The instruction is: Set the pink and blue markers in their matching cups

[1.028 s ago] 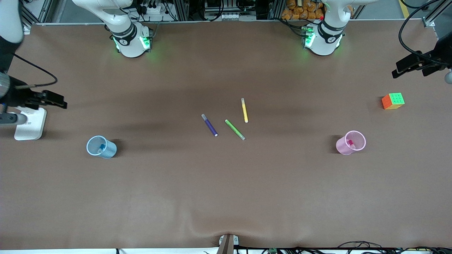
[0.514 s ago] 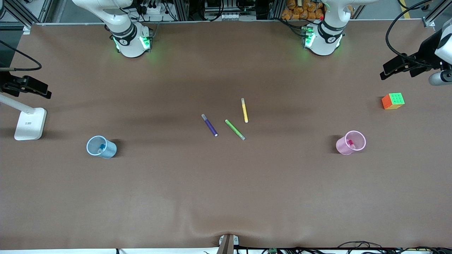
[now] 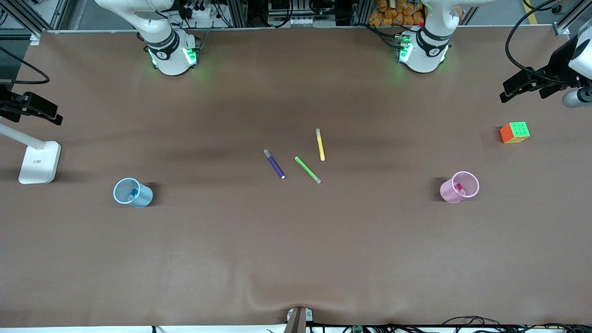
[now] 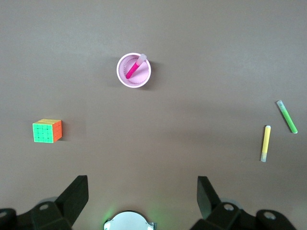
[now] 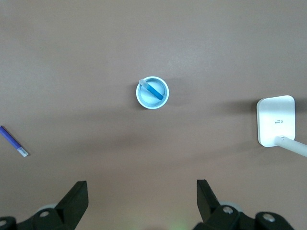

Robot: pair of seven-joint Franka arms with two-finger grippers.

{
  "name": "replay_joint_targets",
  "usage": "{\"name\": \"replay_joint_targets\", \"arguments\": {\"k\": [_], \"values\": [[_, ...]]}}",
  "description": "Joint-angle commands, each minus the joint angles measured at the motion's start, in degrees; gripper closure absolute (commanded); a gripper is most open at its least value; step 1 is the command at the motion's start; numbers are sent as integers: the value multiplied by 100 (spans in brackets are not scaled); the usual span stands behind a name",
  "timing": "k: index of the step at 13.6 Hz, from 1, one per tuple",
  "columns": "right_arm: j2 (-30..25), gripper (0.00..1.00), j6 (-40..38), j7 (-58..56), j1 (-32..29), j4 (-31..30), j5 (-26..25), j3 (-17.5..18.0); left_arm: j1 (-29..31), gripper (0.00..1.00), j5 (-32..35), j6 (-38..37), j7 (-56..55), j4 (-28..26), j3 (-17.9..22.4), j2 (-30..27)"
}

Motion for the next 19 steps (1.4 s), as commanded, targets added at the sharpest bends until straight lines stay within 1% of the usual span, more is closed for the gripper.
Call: {"name": "replay_joint_targets", "arguments": {"k": [1, 5, 7, 9, 13, 16, 19], "values": [[-410, 0, 224, 17, -91, -527, -9, 115, 17, 0, 126, 98, -94, -181, -31, -193], [-401, 0, 206, -27, -82, -527, 0, 115, 8, 0, 328, 134, -59, -128, -40, -131], [-401, 0, 197, -45, -73, -518, 26, 115, 8, 0, 328, 116, 38, -111, -40, -123], [-393, 0, 180, -54, -82, -501, 166, 98, -1, 0, 328, 116, 47, -111, -40, -114], [-393, 0, 153, -54, -82, -492, 167, 98, -18, 0, 328, 81, 152, -120, -49, -158], [-384, 0, 153, -45, -91, -474, 167, 98, -1, 0, 328, -86, 170, -111, -84, -184], [-384, 0, 127, -28, -82, -474, 167, 98, -1, 0, 328, -130, 152, 82, -84, -44]]}}
